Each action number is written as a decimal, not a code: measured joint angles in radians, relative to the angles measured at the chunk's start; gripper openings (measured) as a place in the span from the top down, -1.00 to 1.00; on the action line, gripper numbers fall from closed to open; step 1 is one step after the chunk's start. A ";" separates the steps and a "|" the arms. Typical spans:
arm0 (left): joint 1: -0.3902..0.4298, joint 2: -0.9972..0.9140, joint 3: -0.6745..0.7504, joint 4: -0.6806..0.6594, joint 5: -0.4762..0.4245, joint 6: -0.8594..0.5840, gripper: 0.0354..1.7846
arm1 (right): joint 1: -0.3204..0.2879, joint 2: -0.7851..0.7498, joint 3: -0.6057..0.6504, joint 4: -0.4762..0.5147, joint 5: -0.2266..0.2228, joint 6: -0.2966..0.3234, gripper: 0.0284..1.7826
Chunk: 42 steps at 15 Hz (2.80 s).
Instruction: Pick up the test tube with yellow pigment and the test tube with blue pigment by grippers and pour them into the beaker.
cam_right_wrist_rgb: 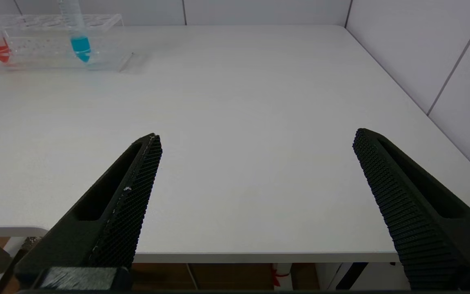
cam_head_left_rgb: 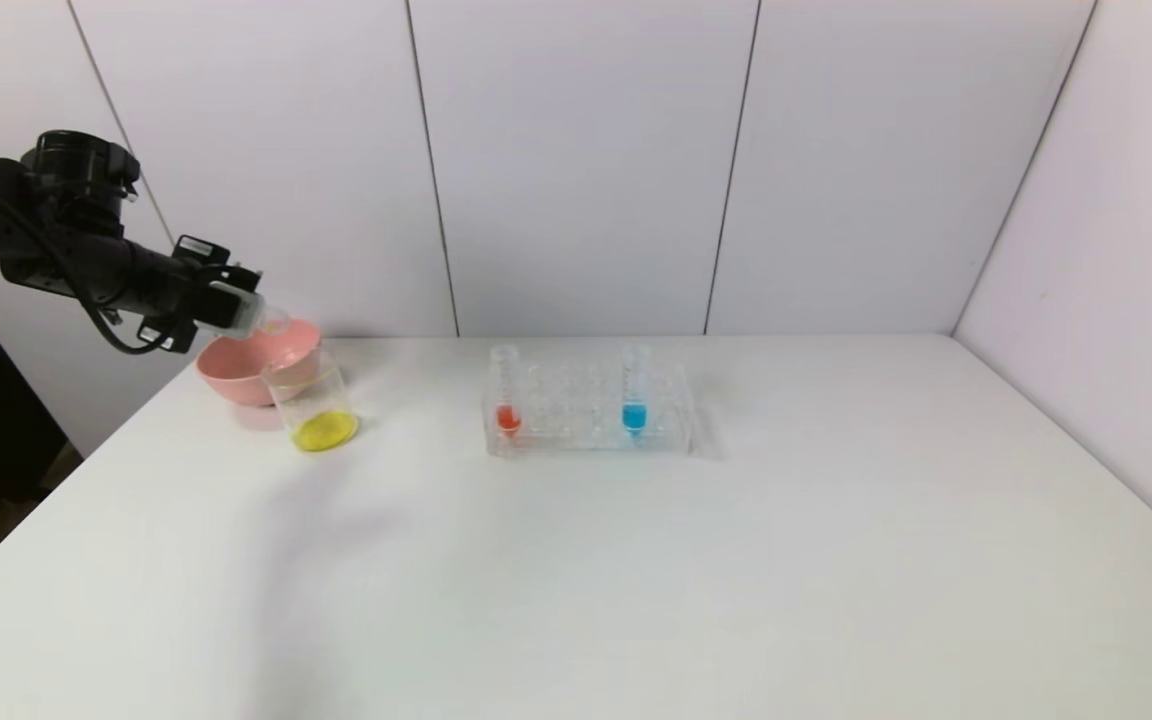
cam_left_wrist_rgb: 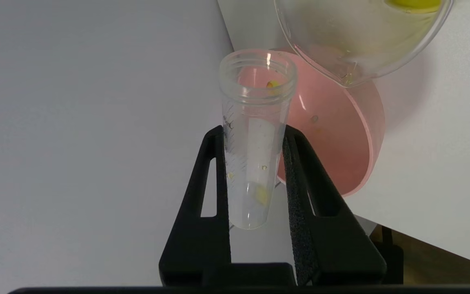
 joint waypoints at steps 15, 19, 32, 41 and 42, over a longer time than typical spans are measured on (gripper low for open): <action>0.012 -0.042 0.000 -0.123 -0.250 -1.066 0.56 | 0.000 0.000 0.000 0.000 0.000 0.000 -0.92; 0.016 -0.056 0.038 -0.381 -0.212 -1.502 0.56 | 0.000 0.000 0.000 0.000 0.000 0.000 -0.92; 0.023 -0.135 0.644 -1.100 0.297 -2.031 0.56 | 0.000 0.000 0.000 0.000 0.000 0.000 -0.92; 0.011 -0.053 0.801 -1.299 0.295 -2.081 0.56 | 0.000 0.000 0.000 0.000 0.000 0.000 -0.92; 0.008 -0.043 0.798 -1.301 0.296 -2.092 0.56 | 0.000 0.000 0.000 0.000 0.000 0.000 -0.92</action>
